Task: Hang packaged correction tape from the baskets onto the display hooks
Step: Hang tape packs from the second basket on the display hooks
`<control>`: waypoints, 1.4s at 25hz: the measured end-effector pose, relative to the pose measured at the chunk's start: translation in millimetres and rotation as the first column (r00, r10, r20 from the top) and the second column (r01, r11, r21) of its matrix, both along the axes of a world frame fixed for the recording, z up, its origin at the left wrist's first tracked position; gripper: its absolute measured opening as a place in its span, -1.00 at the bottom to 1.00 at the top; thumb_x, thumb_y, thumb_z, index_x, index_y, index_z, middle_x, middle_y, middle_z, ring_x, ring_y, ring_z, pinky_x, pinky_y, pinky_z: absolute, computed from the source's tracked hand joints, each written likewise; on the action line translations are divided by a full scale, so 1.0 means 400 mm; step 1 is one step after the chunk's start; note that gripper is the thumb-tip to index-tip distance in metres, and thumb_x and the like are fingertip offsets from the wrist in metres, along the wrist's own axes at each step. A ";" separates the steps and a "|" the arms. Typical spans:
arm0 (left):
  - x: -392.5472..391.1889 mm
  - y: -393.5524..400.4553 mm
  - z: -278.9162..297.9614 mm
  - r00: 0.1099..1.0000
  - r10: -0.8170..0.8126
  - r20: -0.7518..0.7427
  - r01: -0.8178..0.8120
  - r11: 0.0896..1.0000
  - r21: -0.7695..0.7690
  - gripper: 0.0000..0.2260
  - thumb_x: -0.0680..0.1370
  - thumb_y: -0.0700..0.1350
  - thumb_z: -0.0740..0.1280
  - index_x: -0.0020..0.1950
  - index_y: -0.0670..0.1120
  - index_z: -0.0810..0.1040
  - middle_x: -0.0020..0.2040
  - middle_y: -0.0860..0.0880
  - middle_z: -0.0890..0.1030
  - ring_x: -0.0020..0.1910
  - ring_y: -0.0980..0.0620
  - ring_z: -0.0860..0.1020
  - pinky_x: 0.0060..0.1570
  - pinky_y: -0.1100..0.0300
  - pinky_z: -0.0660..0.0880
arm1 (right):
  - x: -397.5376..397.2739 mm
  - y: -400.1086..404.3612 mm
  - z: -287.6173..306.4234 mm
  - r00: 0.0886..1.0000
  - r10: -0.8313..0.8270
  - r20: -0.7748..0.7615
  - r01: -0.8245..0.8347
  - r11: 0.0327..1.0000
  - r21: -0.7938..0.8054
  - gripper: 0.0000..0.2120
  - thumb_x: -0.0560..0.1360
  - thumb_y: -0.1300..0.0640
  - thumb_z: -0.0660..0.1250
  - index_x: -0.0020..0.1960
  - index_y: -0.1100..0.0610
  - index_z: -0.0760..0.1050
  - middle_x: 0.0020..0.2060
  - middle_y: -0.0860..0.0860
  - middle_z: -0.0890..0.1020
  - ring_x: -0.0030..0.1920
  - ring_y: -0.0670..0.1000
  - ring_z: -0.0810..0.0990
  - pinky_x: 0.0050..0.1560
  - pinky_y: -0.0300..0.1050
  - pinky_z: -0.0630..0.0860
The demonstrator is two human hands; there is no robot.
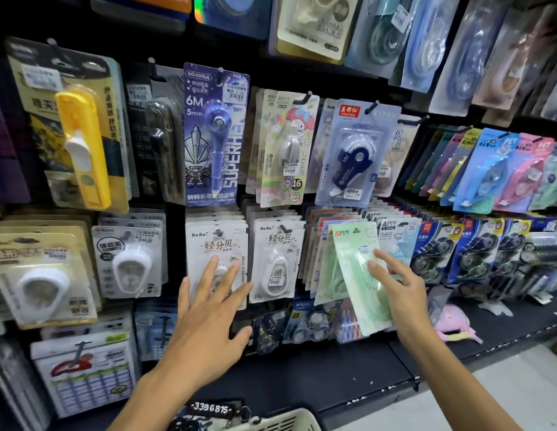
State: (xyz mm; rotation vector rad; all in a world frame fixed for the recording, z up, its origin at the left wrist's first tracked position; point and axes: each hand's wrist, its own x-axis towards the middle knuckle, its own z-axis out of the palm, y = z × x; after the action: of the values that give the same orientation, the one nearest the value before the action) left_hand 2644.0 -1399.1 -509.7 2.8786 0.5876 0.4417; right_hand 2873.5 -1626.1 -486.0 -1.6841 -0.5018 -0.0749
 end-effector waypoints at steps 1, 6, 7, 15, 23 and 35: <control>-0.001 0.003 0.002 1.000 0.001 0.002 -0.001 1.000 -0.006 -0.36 0.62 0.22 0.19 0.64 0.22 -0.02 0.59 0.20 -0.36 0.42 0.13 -0.66 0.48 -0.12 -0.46 | -0.001 -0.005 -0.008 0.999 -0.041 0.010 0.042 0.999 -0.018 -0.73 0.47 -0.08 0.49 0.16 -0.23 0.63 0.28 -0.10 0.56 0.32 0.02 0.49 0.33 0.08 0.45; 0.001 0.003 0.005 1.000 -0.003 0.020 0.003 1.000 -0.021 -0.38 0.62 0.21 0.21 0.63 0.23 0.04 0.59 0.21 -0.33 0.44 0.13 -0.63 0.53 -0.14 -0.39 | -0.015 -0.003 -0.010 0.994 -0.109 -0.020 0.108 0.994 -0.033 -0.66 0.44 -0.19 0.48 0.20 -0.19 0.63 0.39 -0.01 0.49 0.39 0.03 0.44 0.40 0.20 0.40; 0.000 0.003 0.006 1.000 -0.003 0.018 0.004 1.000 -0.020 -0.38 0.62 0.21 0.21 0.63 0.23 0.04 0.59 0.21 -0.34 0.44 0.13 -0.63 0.53 -0.14 -0.39 | -0.017 0.005 -0.004 0.995 -0.098 -0.014 0.098 0.995 -0.013 -0.66 0.44 -0.17 0.48 0.20 -0.17 0.64 0.37 -0.02 0.52 0.37 0.03 0.46 0.39 0.20 0.41; 0.001 0.015 0.002 1.000 -0.007 -0.011 0.008 0.998 0.056 -0.39 0.62 0.18 0.21 0.63 0.21 0.07 0.61 0.19 -0.33 0.44 0.10 -0.63 0.52 -0.21 -0.39 | -0.068 0.020 -0.005 0.992 -0.104 -0.077 0.120 0.965 0.234 -0.67 0.35 -0.20 0.55 0.10 -0.23 0.66 0.07 -0.13 0.57 0.01 -0.20 0.62 -0.11 -0.31 0.52; -0.010 0.023 0.003 1.000 -0.011 -0.028 0.013 0.997 0.070 -0.41 0.61 0.16 0.21 0.62 0.21 0.11 0.63 0.17 -0.29 0.49 0.08 -0.57 0.53 -0.25 -0.36 | -0.024 0.032 0.018 0.963 -0.218 -0.161 0.234 0.968 0.087 -0.73 0.42 -0.15 0.52 0.10 -0.18 0.66 0.15 0.02 0.60 0.13 0.14 0.62 0.17 0.17 0.58; 0.001 0.025 -0.011 1.000 -0.013 0.002 0.013 0.997 0.076 -0.43 0.59 0.14 0.25 0.60 0.19 0.20 0.61 0.18 -0.31 0.46 0.10 -0.60 0.51 -0.22 -0.39 | -0.028 0.104 -0.017 0.867 0.070 0.493 0.258 0.784 -0.564 -0.41 0.59 0.02 0.37 0.57 -0.03 0.26 0.55 -0.24 0.13 -0.18 0.00 0.64 0.12 0.06 0.58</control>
State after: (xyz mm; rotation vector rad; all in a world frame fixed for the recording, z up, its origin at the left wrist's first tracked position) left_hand 2644.5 -1388.9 -514.0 2.9518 0.5628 0.4754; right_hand 2862.5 -1584.6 -492.8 -2.3578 -0.8934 -0.4760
